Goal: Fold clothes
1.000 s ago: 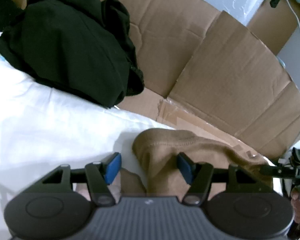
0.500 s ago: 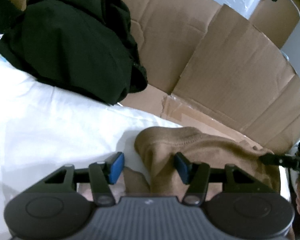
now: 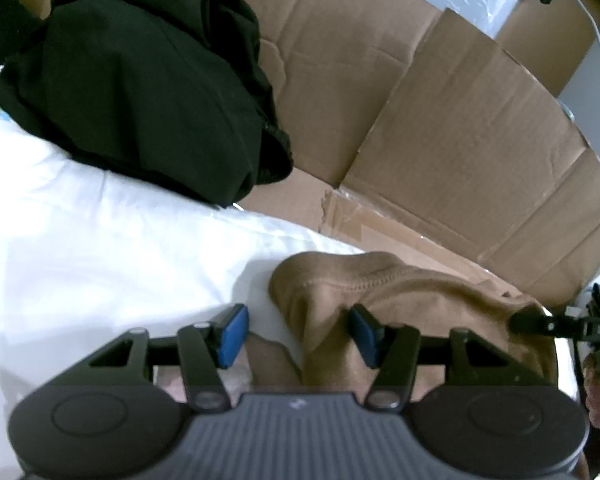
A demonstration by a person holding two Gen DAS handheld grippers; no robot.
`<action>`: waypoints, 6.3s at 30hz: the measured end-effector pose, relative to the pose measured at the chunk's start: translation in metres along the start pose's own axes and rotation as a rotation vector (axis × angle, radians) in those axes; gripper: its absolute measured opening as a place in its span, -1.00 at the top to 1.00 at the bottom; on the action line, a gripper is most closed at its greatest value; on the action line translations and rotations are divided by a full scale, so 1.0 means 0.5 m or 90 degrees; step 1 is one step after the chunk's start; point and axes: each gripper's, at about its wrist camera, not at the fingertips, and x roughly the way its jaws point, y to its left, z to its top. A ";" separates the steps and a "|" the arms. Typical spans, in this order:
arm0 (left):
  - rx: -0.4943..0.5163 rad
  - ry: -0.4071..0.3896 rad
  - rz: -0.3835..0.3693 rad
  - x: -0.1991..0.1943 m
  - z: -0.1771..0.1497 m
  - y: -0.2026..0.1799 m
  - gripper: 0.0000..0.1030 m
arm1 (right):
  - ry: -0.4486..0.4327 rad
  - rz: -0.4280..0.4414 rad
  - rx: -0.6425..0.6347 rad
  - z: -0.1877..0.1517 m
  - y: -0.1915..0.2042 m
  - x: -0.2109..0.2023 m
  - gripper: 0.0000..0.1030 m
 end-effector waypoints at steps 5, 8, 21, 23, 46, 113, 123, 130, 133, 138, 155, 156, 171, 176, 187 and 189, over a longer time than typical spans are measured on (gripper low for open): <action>0.000 0.002 -0.002 0.002 0.000 0.003 -0.15 | 0.021 0.023 0.051 -0.002 -0.014 0.020 -0.26; -0.003 0.001 -0.004 0.000 0.001 0.004 -0.15 | 0.023 0.023 0.064 0.000 -0.013 0.020 -0.10; -0.001 -0.003 -0.008 -0.018 0.007 -0.017 -0.12 | -0.026 0.009 0.043 -0.007 -0.002 -0.044 0.83; 0.003 0.000 -0.007 -0.011 0.010 -0.024 -0.12 | -0.032 0.001 0.044 -0.009 -0.001 -0.053 0.84; -0.013 -0.023 -0.021 0.023 0.040 -0.037 -0.07 | -0.043 -0.034 0.100 -0.003 -0.052 -0.071 0.00; -0.053 0.162 -0.141 -0.201 -0.306 -0.070 0.23 | 0.101 -0.117 0.122 -0.351 0.071 -0.225 0.03; -0.091 0.201 -0.175 -0.197 -0.320 -0.066 0.47 | 0.111 -0.088 0.153 -0.368 0.059 -0.236 0.03; -0.120 0.200 -0.179 -0.196 -0.328 -0.058 0.66 | 0.105 -0.070 0.193 -0.382 0.043 -0.258 0.03; -0.117 0.184 -0.184 -0.207 -0.325 -0.058 0.82 | 0.107 -0.071 0.203 -0.382 0.041 -0.251 0.03; -0.108 0.174 -0.200 -0.232 -0.313 -0.066 0.84 | 0.104 -0.067 0.208 -0.378 0.042 -0.254 0.68; -0.067 0.215 -0.174 -0.337 -0.343 -0.069 0.85 | 0.113 -0.047 0.194 -0.417 0.116 -0.329 0.78; -0.068 0.217 -0.172 -0.336 -0.347 -0.075 0.85 | 0.115 -0.046 0.197 -0.426 0.120 -0.333 0.78; -0.056 0.277 -0.146 -0.421 -0.450 -0.080 0.82 | 0.171 -0.051 0.182 -0.552 0.176 -0.382 0.77; -0.017 0.285 -0.084 -0.460 -0.455 -0.096 0.67 | 0.181 -0.083 0.170 -0.574 0.185 -0.398 0.64; 0.049 0.240 -0.043 -0.608 -0.411 -0.112 -0.14 | 0.108 -0.113 0.151 -0.554 0.187 -0.514 0.28; 0.046 0.223 -0.031 -0.625 -0.395 -0.119 -0.27 | 0.093 -0.116 0.144 -0.549 0.188 -0.529 0.20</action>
